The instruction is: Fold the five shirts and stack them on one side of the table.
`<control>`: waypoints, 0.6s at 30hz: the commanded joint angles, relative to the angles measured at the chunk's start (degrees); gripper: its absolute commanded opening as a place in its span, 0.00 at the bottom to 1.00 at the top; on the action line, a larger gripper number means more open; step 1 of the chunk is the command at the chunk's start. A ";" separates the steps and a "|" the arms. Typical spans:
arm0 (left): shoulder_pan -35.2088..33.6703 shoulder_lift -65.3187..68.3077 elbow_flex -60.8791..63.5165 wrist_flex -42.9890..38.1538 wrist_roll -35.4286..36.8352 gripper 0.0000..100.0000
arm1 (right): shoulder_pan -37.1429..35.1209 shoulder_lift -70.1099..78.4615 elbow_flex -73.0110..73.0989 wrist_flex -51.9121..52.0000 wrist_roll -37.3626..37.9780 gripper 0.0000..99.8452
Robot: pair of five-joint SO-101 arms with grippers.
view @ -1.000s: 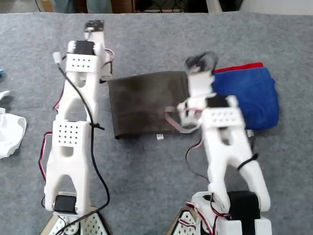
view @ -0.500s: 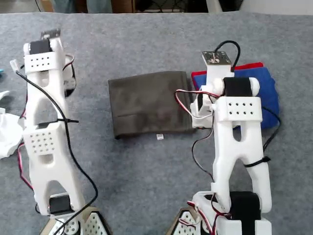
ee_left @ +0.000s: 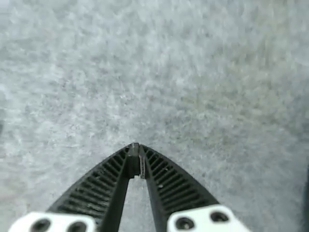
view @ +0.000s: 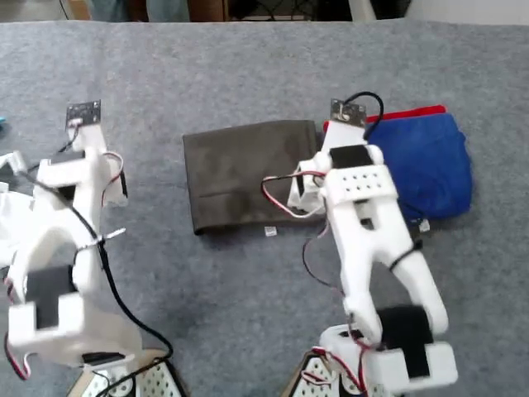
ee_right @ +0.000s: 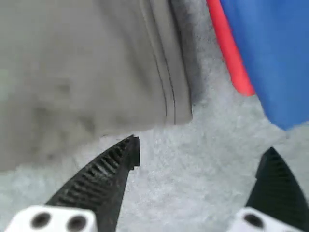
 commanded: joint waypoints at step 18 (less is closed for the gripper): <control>0.66 -4.40 1.71 -4.84 1.76 0.03 | -8.00 24.66 -20.88 -5.71 -13.54 0.40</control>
